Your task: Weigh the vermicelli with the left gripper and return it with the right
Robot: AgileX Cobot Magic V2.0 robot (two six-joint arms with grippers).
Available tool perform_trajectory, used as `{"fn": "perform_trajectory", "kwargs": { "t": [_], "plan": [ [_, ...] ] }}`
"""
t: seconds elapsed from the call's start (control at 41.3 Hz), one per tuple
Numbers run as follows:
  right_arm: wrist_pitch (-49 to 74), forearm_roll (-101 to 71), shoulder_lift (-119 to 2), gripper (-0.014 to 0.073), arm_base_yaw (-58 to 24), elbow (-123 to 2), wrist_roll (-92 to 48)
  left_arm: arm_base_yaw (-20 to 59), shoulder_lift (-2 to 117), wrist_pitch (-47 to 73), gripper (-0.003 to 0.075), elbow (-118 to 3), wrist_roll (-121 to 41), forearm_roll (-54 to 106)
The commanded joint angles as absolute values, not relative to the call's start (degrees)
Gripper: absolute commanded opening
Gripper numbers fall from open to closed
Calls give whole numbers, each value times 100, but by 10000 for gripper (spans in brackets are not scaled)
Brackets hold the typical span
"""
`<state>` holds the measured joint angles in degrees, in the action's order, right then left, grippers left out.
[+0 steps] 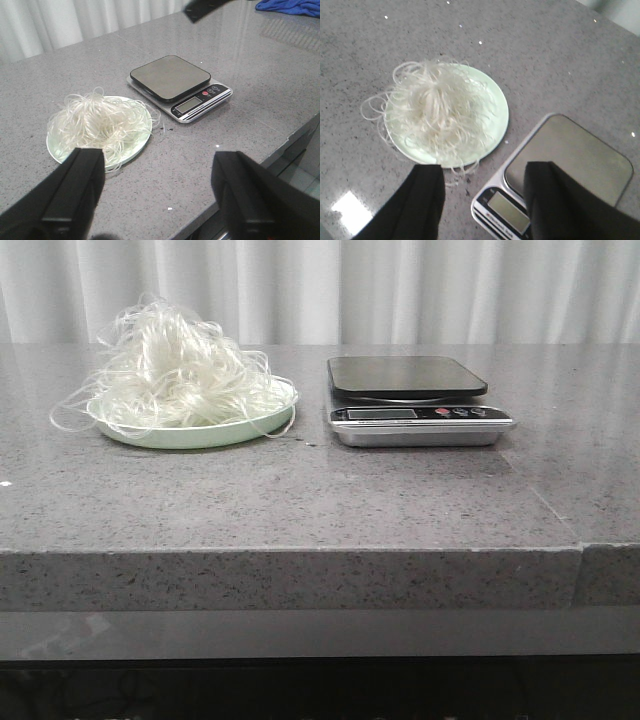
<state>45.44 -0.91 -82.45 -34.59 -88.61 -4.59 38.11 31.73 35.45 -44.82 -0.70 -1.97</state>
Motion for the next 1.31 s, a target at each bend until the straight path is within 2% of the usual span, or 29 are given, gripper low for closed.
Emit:
{"fn": "perform_trajectory", "kwargs": {
  "t": [0.0, 0.605, 0.944, 1.065, 1.21, 1.283],
  "plan": [
    [4065, 0, -7539, 461, -3276, -8418, -380, 3804, 3194, 3135, 512, -4620, 0, -192],
    [4107, 0, -4334, 461, -3176, -5234, 116, 3804, 3194, 3135, 512, -4620, 0, -192],
    [4164, 95, -3619, 458, -3176, -4653, 111, 3804, 3194, 3135, 511, -4620, 0, -192],
    [4157, 95, -3619, 372, -3176, -4653, 111, 3804, 3194, 3135, 466, -4620, 0, -192],
    [4157, 95, -3619, 208, -3176, -4653, 111, 3804, 3194, 3135, 331, -4620, 0, -192],
    [4157, 95, -3619, 155, -3176, -4653, 111, 3804, 3194, 3135, 267, -4620, 0, -192]
  ]
}}
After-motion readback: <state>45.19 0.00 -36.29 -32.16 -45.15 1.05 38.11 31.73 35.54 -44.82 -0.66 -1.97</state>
